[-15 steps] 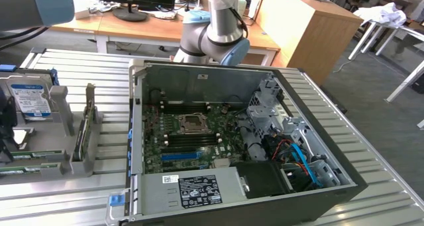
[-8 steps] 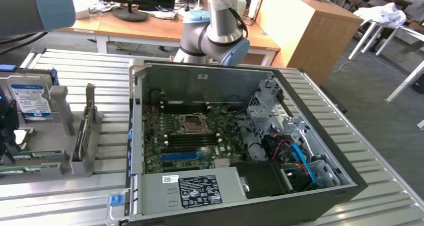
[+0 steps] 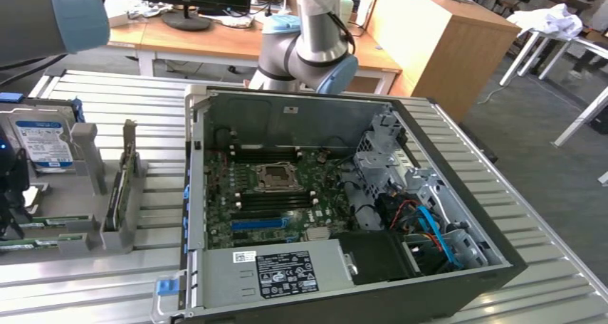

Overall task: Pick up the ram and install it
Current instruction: 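Pick up the ram and move it above insertion slot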

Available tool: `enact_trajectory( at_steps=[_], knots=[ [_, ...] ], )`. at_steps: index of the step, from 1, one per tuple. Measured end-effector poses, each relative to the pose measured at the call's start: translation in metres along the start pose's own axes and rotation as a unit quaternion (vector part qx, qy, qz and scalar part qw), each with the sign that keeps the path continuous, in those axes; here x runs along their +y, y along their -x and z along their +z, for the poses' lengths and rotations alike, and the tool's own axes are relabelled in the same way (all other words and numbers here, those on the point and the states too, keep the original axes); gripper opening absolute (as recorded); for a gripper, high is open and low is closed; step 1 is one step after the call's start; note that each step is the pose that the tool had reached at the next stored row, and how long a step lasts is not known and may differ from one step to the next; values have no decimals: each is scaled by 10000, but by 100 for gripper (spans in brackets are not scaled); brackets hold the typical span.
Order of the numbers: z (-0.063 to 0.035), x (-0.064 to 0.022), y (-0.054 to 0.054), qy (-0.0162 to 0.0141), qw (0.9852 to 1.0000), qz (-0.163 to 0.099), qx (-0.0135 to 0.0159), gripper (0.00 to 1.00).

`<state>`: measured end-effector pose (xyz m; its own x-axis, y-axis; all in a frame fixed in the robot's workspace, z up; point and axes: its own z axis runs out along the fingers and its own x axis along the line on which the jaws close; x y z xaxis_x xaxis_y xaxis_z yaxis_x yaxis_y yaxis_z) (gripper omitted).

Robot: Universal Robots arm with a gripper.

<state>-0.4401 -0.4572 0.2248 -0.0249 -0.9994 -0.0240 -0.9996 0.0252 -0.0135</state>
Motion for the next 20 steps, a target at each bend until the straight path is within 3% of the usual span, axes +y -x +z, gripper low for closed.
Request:
enact_trajectory(
  at_steps=[20],
  knots=[
    [108, 1, -34, -2, 10000, 0, 0, 31]
  ],
)
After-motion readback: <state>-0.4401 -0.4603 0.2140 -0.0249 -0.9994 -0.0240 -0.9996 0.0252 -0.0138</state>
